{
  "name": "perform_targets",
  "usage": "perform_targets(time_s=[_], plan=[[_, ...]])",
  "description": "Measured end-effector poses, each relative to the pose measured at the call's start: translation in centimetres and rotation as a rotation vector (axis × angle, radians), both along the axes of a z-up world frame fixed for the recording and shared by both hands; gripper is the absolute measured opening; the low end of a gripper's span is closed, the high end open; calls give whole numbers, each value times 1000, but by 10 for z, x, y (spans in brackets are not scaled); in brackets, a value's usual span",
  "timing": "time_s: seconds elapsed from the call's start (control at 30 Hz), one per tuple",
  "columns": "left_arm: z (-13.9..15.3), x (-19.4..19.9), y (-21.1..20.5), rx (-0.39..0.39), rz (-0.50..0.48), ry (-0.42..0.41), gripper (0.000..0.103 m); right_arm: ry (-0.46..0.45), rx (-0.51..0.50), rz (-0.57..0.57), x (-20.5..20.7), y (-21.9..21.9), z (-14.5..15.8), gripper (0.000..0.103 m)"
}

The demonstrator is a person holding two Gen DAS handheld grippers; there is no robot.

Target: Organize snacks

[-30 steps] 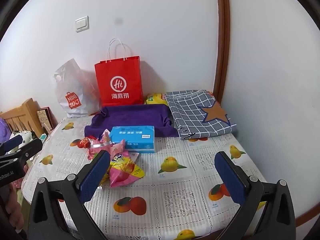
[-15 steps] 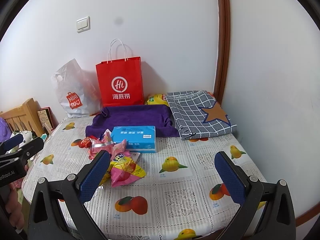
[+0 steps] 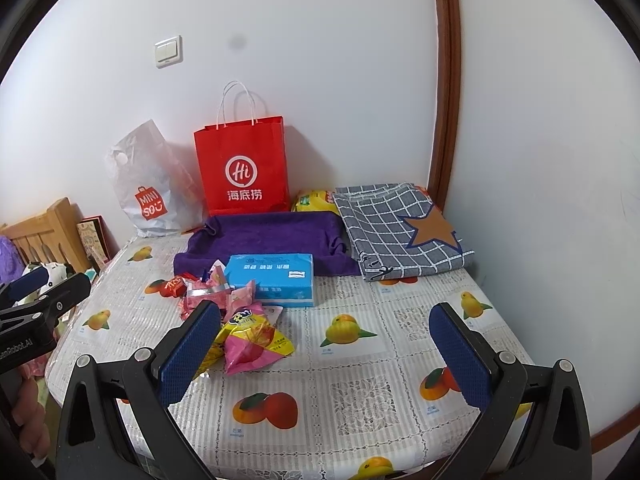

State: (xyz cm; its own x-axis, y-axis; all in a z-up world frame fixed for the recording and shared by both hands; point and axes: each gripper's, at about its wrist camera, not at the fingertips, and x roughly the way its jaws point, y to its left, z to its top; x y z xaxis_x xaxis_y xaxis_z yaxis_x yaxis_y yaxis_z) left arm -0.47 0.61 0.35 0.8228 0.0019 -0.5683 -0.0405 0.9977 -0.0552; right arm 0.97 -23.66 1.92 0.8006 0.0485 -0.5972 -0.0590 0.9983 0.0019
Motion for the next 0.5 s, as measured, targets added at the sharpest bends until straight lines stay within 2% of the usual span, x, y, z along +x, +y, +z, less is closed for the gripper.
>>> perform_targets(time_s=[0.5], plan=[[0,0,3,-4,9,-1,102,1,1,3,-2,4,-1,103]])
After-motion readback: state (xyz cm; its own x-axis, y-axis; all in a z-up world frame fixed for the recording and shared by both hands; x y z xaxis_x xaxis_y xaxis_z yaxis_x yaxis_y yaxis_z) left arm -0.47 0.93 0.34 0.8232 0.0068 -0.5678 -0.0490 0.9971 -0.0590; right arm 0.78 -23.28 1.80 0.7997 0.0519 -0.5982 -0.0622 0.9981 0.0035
